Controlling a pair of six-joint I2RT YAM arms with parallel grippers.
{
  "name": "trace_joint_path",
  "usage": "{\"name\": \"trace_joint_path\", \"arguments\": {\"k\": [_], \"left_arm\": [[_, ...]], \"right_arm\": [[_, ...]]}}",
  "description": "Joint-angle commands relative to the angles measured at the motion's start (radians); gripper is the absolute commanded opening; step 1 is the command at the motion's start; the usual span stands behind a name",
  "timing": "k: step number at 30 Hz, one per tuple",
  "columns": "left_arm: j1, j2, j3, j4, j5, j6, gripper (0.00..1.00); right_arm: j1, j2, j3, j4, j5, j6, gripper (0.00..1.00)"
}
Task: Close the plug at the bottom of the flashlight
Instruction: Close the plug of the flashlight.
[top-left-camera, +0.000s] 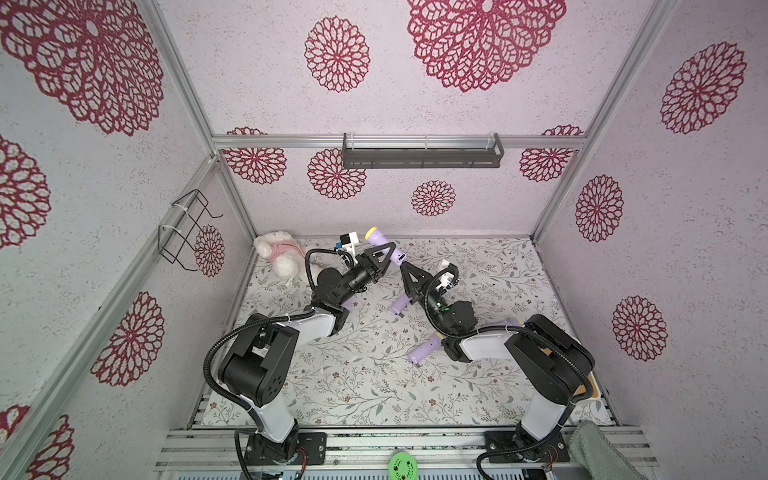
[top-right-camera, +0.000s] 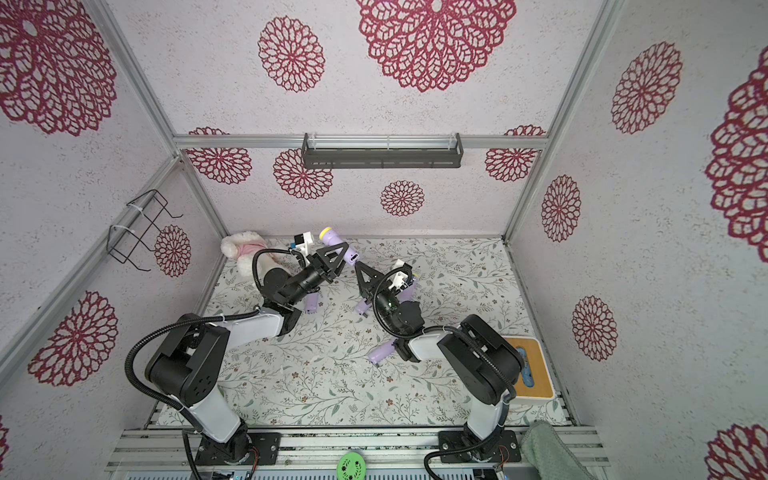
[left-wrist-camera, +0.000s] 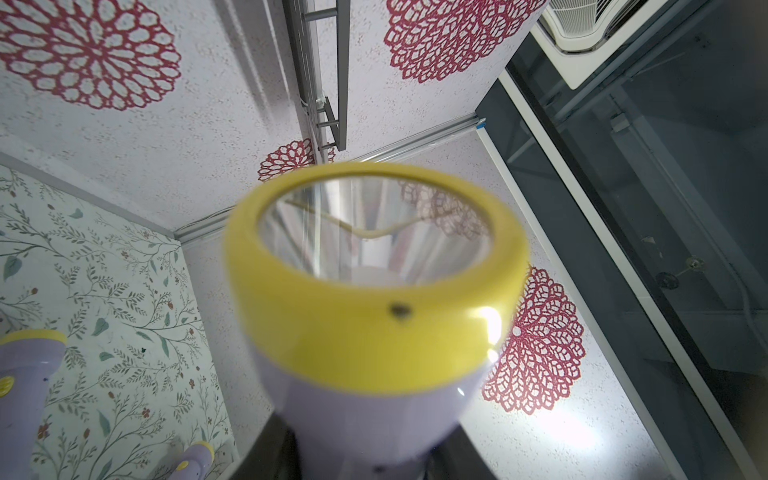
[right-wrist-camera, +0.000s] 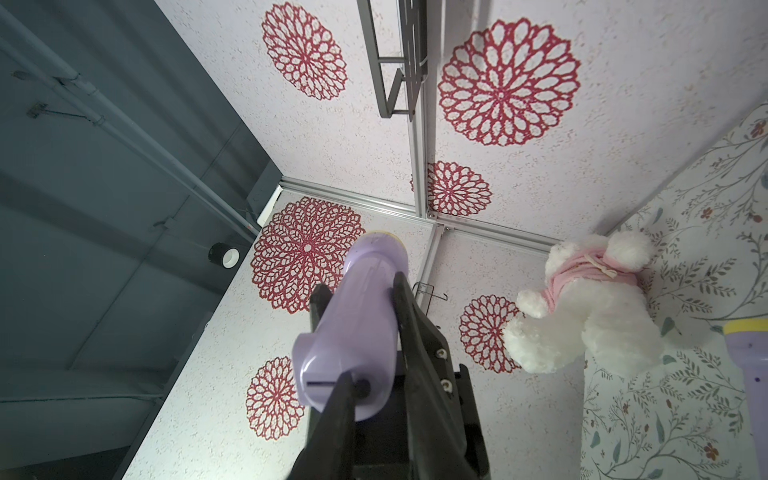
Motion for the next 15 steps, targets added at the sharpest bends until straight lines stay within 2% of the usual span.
{"name": "trace_joint_path", "arguments": {"k": [1,4,9,15], "left_arm": [[-0.066,-0.075,0.001,0.176,0.193,-0.053,0.00],[-0.063,-0.077,-0.001,0.169,0.189,-0.050,0.00],[-0.047,-0.084,-0.012,0.137,0.168,-0.042,0.00],[-0.023,-0.104,-0.031,0.058,0.136,-0.013,0.00]], "right_arm": [[-0.022,-0.003,-0.014,-0.166,0.071,-0.033,0.25],[-0.024,0.007,-0.024,-0.123,0.064,-0.026,0.27],[-0.024,-0.041,-0.014,-0.172,0.041,-0.072,0.33],[-0.024,-0.113,-0.028,-0.224,0.050,-0.130,0.47]]}}
